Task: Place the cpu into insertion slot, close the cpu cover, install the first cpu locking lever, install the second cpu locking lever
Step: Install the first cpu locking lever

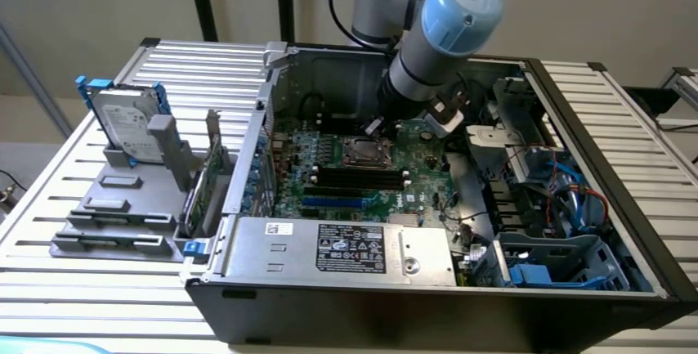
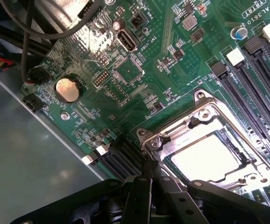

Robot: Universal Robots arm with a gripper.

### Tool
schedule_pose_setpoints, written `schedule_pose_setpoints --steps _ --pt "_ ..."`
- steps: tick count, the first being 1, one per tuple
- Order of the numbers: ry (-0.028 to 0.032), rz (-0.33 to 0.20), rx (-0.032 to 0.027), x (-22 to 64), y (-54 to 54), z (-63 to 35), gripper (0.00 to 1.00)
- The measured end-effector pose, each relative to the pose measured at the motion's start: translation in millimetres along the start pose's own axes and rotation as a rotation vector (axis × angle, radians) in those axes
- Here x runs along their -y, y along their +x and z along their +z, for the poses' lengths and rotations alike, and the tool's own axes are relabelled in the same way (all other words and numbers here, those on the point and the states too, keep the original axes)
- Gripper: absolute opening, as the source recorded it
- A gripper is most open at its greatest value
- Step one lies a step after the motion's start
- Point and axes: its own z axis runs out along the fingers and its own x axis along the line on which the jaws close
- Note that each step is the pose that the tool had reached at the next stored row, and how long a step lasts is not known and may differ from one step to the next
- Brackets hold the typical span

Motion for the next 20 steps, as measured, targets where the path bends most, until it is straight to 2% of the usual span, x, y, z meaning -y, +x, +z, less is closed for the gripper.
schedule_pose_setpoints --steps 5,13,16,20 --pt "0.0119 -0.005 -0.0104 -1.1 -0.7 0.9 0.11" --pt "0.0240 0.001 -0.0010 -1.5 -1.3 -2.5 0.11" --pt "0.0254 0.002 0.0000 -1.4 -3.6 -4.3 0.11" --pt "0.0254 0.002 0.0001 5.1 -11.3 -5.1 0.11"
